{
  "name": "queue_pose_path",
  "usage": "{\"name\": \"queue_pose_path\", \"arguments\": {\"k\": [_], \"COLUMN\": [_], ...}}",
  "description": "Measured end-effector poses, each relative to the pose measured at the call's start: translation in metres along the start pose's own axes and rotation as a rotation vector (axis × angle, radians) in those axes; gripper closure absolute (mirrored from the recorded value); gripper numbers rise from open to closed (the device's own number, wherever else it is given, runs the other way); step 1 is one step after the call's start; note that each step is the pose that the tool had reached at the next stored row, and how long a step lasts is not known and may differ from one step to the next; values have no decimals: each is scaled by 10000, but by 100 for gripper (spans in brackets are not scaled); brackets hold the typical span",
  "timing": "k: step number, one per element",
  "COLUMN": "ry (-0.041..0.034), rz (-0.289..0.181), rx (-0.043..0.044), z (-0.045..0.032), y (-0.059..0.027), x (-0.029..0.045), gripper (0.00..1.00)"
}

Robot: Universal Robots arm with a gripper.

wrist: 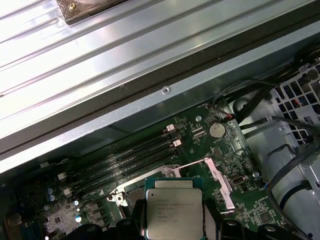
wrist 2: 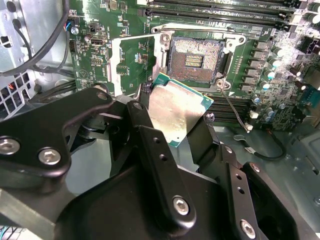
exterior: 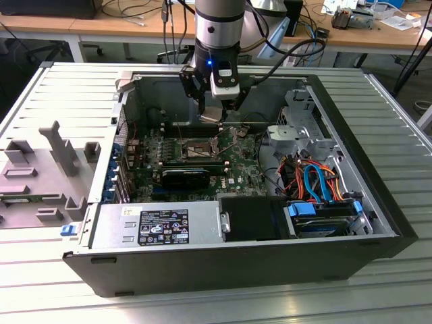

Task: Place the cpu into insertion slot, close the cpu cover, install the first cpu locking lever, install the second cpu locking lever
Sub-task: 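Place the cpu into insertion slot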

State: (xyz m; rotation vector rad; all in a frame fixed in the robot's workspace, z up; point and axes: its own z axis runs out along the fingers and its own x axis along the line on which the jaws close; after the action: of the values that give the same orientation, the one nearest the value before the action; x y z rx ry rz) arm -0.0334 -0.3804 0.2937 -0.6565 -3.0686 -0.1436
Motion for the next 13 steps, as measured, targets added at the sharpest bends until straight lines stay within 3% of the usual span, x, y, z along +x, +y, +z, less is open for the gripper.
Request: {"name": "queue_pose_path", "arguments": {"k": [13], "ry": [-7], "rz": [79], "rx": [-2], "z": [2], "y": [0], "x": [0], "gripper": [45]}}
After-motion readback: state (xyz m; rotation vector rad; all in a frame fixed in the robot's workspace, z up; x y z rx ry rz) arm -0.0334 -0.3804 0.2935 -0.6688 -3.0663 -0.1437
